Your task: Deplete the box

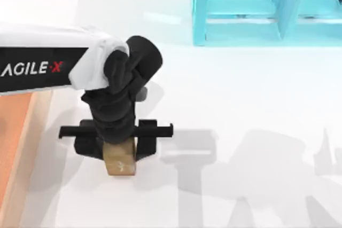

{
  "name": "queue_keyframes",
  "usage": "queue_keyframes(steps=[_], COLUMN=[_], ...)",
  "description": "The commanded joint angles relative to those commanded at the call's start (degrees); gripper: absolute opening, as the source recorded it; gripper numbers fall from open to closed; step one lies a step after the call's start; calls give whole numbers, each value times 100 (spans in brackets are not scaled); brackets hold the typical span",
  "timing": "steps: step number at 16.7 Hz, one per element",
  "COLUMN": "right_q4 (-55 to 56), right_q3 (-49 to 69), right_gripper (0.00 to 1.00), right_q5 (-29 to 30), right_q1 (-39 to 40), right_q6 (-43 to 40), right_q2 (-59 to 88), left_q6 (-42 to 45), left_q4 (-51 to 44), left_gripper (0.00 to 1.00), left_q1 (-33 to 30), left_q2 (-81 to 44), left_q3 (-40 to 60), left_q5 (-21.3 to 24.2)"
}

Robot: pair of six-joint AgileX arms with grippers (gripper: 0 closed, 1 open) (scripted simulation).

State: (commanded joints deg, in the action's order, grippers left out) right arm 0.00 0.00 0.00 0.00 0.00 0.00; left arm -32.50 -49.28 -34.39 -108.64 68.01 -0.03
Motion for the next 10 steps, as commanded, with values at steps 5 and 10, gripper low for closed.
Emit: queue_keyframes(steps=[5, 10], right_q4=[0, 0], right_q3=[0, 0], right_gripper=[100, 100], right_q5=[0, 0], right_q1=[0, 0], right_q6=[0, 0], right_q2=[0, 0], left_q6=[0, 0], left_q4=[0, 0], left_gripper=[98, 100], left_q1=[0, 0], left_q2=[0, 0], left_q3=[0, 0], left_q5=[0, 0])
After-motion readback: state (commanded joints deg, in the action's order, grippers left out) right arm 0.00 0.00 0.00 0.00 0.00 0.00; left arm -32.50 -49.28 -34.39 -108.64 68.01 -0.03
